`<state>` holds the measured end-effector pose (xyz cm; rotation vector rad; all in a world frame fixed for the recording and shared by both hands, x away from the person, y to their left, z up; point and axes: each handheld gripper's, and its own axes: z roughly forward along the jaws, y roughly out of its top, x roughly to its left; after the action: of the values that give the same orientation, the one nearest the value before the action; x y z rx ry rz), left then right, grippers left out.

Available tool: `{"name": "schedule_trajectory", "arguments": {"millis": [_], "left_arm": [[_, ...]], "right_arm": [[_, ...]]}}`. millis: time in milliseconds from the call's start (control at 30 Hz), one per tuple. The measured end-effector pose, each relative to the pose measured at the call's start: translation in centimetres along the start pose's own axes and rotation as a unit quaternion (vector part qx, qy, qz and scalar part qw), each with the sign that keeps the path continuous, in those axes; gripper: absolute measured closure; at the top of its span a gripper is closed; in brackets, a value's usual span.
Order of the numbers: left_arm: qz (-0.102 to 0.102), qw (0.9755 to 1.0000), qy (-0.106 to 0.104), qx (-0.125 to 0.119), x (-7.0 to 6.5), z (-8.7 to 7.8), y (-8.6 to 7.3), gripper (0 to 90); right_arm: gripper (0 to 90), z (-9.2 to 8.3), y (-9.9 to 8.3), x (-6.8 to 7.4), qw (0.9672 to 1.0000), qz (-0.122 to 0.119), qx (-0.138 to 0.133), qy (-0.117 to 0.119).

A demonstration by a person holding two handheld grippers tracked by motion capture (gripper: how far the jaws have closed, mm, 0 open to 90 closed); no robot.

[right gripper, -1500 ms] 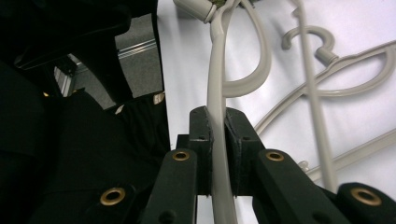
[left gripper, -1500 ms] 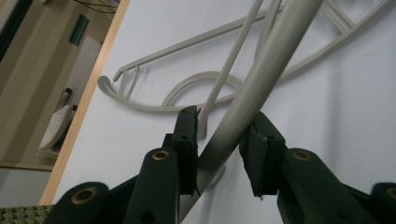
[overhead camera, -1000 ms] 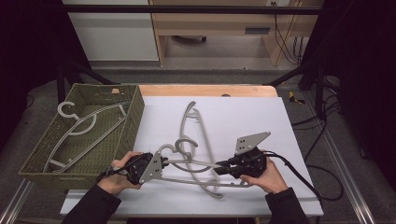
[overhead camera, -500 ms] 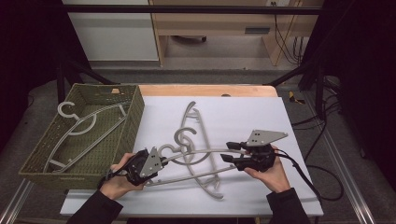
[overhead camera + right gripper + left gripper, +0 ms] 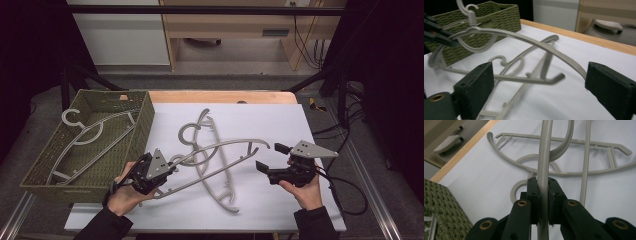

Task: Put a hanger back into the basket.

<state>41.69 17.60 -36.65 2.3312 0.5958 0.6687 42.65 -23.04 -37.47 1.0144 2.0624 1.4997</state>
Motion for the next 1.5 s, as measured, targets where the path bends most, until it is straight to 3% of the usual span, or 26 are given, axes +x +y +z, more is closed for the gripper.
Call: {"name": "schedule_trajectory", "arguments": {"millis": [267,433,700,900,1133,1500], "left_arm": [[-0.041,0.9990,0.013,-0.013,1.0,-1.5,0.3,82.0],[-0.039,0.9988,0.027,-0.014,2.1,-3.1,0.8,82.0],[-0.050,0.9965,0.048,-0.047,4.3,-6.2,2.6,82.0],[-0.058,0.9953,0.064,-0.045,6.8,-8.0,3.0,81.9],[-0.081,0.9925,0.079,-0.047,9.5,-9.4,2.0,81.9],[-0.116,0.9853,0.119,-0.039,13.5,-11.0,-1.4,81.9]], "right_arm": [[4.7,-1.2,-1.2,-1.3,0.9989,0.029,-0.008,-0.036],[4.0,-1.2,-1.3,-1.5,0.9989,0.030,-0.007,-0.036],[3.3,-1.2,-1.3,-1.4,0.9986,0.031,-0.005,-0.043],[3.0,-1.3,-1.3,-1.4,0.9985,0.032,-0.006,-0.043],[2.6,-1.3,-1.4,-1.4,0.9985,0.031,-0.005,-0.045],[2.3,-1.3,-1.4,-1.5,0.9984,0.029,-0.002,-0.049]]}}
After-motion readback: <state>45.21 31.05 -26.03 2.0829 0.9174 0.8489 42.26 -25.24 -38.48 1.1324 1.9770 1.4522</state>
